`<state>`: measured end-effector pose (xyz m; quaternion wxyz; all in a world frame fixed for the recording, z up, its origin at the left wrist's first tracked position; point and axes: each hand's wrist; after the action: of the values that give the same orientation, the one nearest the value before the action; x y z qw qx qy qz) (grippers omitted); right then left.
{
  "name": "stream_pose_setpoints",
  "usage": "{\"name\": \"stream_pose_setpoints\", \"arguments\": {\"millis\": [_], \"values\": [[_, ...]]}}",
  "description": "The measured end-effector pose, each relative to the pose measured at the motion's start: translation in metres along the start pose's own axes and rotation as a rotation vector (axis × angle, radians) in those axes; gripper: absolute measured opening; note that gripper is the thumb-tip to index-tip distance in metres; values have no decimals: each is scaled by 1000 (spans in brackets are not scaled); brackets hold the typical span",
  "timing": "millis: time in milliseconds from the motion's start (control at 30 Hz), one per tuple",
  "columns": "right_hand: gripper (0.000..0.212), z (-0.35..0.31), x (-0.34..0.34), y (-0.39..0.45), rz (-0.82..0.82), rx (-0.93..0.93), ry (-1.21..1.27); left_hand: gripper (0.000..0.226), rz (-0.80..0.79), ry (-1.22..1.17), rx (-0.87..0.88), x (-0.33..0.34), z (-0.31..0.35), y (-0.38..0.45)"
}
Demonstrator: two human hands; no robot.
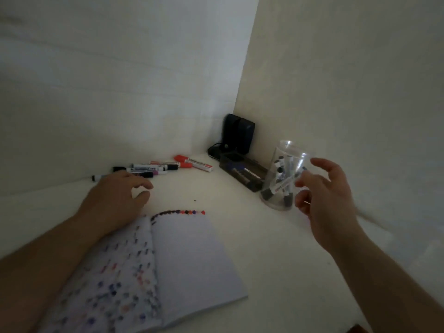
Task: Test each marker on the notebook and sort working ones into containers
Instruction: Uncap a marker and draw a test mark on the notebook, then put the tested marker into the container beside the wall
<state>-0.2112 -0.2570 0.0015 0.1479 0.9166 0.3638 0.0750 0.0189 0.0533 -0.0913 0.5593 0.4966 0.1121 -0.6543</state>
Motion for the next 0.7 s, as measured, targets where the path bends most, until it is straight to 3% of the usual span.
{"name": "stream_pose_setpoints", "arguments": {"millis": [67, 167, 333, 467, 600, 700], "values": [[36, 11, 37, -5, -152, -20, -34, 30, 41, 126, -138, -9, -24, 8], [40, 33, 93, -8, -372, -34, -143, 52, -17, 224, -281, -13, -45, 13], [42, 58, 159, -1, -626, -37, -225, 64, -33, 331, -298, -5, -43, 18], [41, 77, 170, 8, -622, -65, -205, 62, -64, 419, -298, -2, -43, 20], [40, 91, 158, 14, -586, -91, -227, 40, -69, 433, -292, -3, -38, 19], [38, 92, 149, 14, -626, -168, -275, 31, -56, 425, -195, -4, -34, 14]]}}
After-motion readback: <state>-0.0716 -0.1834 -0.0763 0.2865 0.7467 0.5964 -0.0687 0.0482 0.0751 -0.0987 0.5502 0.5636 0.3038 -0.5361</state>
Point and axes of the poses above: each hand's wrist, its own y-axis towards the middle knuckle, its own x-axis out of the palm, z = x × y, and after that the axes turned 1 degree about -x, right-handed
